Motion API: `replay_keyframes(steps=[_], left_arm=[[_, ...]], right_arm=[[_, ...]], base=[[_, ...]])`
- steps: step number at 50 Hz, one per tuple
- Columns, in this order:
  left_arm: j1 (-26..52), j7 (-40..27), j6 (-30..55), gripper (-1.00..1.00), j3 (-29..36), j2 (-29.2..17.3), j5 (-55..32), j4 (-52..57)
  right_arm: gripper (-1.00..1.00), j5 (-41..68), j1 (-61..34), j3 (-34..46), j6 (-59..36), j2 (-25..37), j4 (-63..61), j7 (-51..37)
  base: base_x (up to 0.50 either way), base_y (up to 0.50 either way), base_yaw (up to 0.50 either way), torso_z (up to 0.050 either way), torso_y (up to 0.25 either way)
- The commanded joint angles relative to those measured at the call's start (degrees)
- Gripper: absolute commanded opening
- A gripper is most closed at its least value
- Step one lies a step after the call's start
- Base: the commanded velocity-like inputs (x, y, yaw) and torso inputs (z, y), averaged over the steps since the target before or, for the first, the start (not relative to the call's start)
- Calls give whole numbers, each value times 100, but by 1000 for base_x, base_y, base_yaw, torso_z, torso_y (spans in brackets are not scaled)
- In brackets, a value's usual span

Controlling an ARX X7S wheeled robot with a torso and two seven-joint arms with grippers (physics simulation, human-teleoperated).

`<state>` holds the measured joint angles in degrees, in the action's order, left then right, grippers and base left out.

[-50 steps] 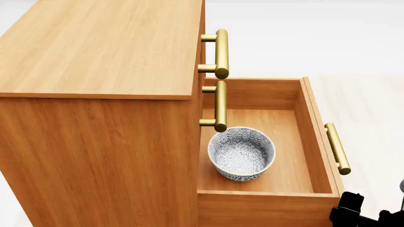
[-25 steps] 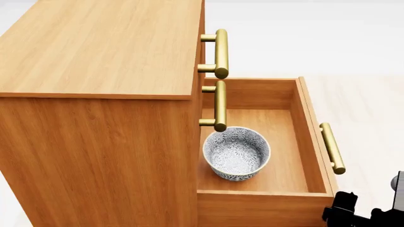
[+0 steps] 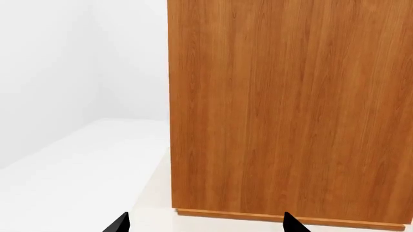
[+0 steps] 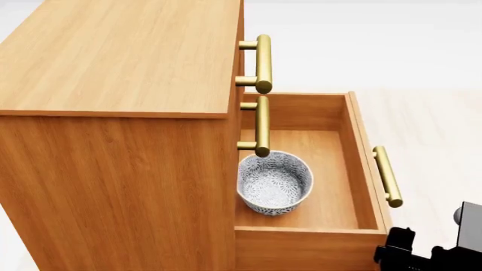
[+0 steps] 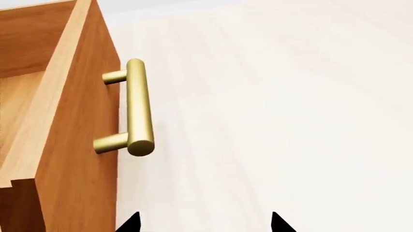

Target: Put the bowl in the bottom drawer of the cabinet and close it.

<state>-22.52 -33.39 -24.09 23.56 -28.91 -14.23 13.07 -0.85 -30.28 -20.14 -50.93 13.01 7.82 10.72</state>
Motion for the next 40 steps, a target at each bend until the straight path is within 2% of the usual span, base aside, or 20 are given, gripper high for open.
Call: replay_keyframes(steps=[1, 40], left_arm=[[10, -3, -1, 100, 4, 0, -2, -7], [-23, -19, -9, 100, -1, -42, -46, 57]], right_arm=[[100, 23, -86, 114, 35, -92, 7, 115], [100, 63, -79, 468, 224, -254, 203, 36]], base=[[0, 0, 0, 0, 0], [0, 0, 0, 0, 0]])
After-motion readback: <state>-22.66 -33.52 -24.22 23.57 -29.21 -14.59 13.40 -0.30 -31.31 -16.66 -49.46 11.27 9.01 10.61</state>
